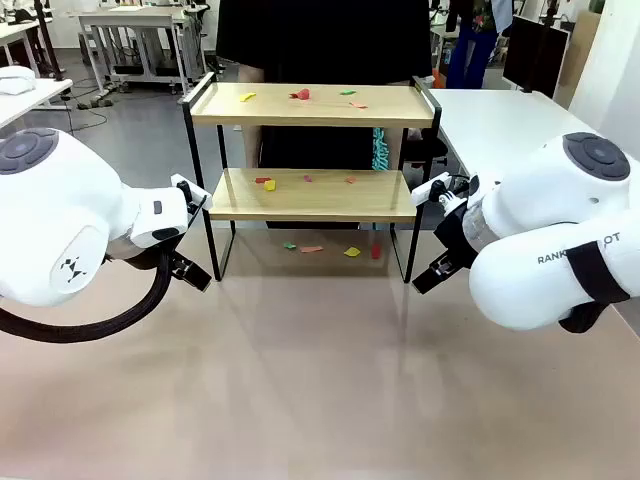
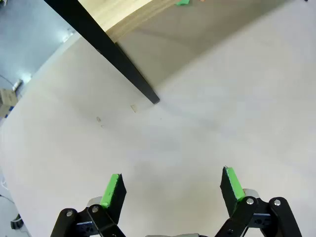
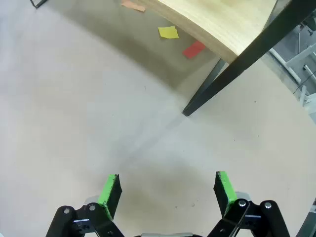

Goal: Clean the shelf.
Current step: Pick up the Duster handed by the human.

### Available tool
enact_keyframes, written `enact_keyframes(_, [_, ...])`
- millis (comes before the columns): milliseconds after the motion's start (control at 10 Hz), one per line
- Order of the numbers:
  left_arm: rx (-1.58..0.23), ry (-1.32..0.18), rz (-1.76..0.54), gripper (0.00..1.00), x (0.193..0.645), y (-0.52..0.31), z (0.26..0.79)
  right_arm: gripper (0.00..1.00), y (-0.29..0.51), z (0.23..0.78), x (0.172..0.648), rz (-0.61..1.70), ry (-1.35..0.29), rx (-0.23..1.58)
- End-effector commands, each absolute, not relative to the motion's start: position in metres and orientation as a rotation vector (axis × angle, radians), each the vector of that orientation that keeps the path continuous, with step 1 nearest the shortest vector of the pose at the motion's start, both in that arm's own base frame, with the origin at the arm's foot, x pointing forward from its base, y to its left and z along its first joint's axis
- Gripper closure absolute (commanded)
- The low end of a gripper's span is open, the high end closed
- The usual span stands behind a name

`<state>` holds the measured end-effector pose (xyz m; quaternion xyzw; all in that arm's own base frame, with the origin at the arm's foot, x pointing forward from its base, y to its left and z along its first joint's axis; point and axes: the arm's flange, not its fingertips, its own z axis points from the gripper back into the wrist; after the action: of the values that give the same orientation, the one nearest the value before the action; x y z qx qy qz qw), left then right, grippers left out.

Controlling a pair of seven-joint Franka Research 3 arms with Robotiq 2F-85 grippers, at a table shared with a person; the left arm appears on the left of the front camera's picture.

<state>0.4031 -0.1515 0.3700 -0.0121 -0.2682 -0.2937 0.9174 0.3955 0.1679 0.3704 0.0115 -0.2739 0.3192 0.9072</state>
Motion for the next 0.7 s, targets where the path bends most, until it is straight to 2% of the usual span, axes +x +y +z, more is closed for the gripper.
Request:
enact_keyframes(0, [-0.025, -0.552, -0.604, 0.00, 0.4031, -0.1516, 0.3701, 0.00, 0.1679, 0.3705, 0.3955, 0.659, -0.566, 0.024])
enact_keyframes(600, [-0.025, -0.552, -0.604, 0.00, 0.4031, -0.1516, 0.3701, 0.00, 0.1679, 0.3705, 0.3955, 0.659, -0.566, 0.024])
